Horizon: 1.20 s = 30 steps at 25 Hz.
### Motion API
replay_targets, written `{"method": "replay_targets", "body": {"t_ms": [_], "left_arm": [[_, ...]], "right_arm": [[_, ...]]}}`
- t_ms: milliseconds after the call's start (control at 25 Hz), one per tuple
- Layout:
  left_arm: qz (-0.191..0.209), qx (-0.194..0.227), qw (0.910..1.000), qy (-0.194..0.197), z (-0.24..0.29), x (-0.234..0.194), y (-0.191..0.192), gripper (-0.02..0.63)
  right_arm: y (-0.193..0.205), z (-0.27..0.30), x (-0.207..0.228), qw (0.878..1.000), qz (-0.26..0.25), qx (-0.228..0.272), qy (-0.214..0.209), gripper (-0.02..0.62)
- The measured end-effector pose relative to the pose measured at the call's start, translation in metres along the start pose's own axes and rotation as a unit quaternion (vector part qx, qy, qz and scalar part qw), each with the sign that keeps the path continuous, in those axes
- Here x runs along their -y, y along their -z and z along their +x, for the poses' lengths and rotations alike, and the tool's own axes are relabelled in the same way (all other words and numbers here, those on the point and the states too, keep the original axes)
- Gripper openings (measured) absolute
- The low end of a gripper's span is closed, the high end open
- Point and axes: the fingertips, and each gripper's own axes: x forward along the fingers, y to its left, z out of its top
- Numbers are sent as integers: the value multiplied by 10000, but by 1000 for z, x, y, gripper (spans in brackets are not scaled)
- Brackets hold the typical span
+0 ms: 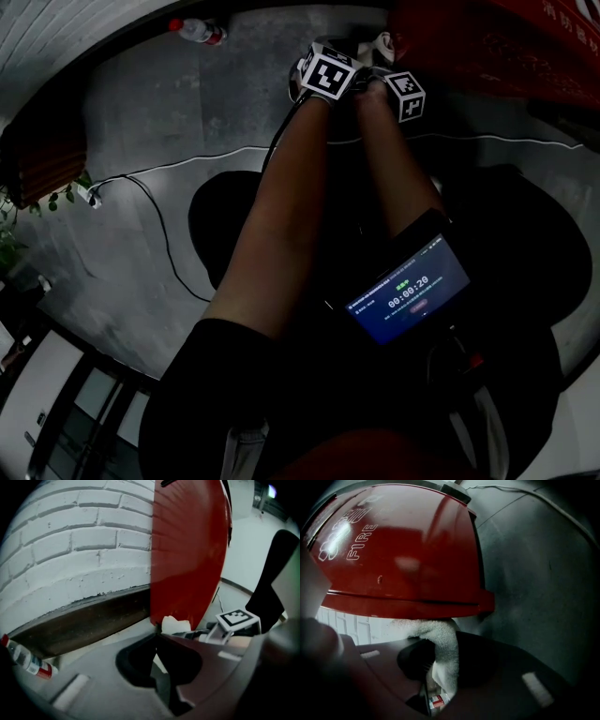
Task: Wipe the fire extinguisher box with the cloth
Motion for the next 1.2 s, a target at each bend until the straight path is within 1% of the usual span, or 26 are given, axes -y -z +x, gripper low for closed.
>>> {"method": "replay_targets", "body": {"t_ms": [80, 120, 160, 240, 360, 440, 560, 640, 720, 840, 920, 1000, 1080, 1120, 1160, 1200], "left_arm": [[45, 46, 10000, -64, -1, -3, -5, 2], [24, 86, 9999, -106, -2, -5, -7, 2], [-37, 106, 9998, -146, -3, -7, -8, 2], [-185, 109, 9994, -263, -7, -12, -7, 2], [-399, 111, 9978, -523, -20, -22, -6, 2], [-584, 286, 9957, -660, -31, -29, -10, 2], [-681, 561, 9919, -909, -57, -39, -16, 2], [-788, 692, 9882, -1118, -77, -45, -16, 2], [-1037, 873, 9813, -1364, -98, -52, -17, 2], [-1420, 1218, 9691, -1611, -127, -56, -24, 2], [-1539, 1397, 9654, -1572, -142, -44, -31, 2], [-1614, 1562, 9625, -1519, -154, -28, -33, 2], [-1781, 1763, 9559, -1531, -162, -14, -27, 2], [-1874, 1855, 9522, -1546, -165, -6, -23, 2], [-1923, 1924, 9498, -1549, -168, 3, -19, 2], [-1904, 1958, 9496, -1537, -171, 13, -16, 2]], "right_arm": [[1, 0, 7, 10000, 21, -52, 55, 103], [3, -1, 7, 9999, -63, -115, 59, 103], [7, -3, 4, 9995, -241, -221, 21, 101], [23, -10, -13, 9950, -812, -540, -196, 101], [44, -21, -49, 9795, -1717, -866, -608, 100], [52, -28, -74, 9646, -2295, -958, -880, 101], [64, -41, -108, 9331, -3165, -1113, -1295, 101], [72, -54, -125, 9138, -3551, -1214, -1554, 103], [84, -69, -145, 8919, -3890, -1337, -1881, 103], [103, -99, -180, 8486, -4482, -1436, -2417, 103], [111, -124, -201, 8136, -4892, -1445, -2789, 103], [113, -146, -216, 7761, -5287, -1447, -3119, 103], [108, -166, -226, 7429, -5606, -1407, -3376, 103], [102, -176, -229, 7298, -5725, -1370, -3476, 103], [96, -185, -230, 7194, -5816, -1329, -3556, 103], [89, -195, -230, 7122, -5879, -1290, -3613, 103]]}}
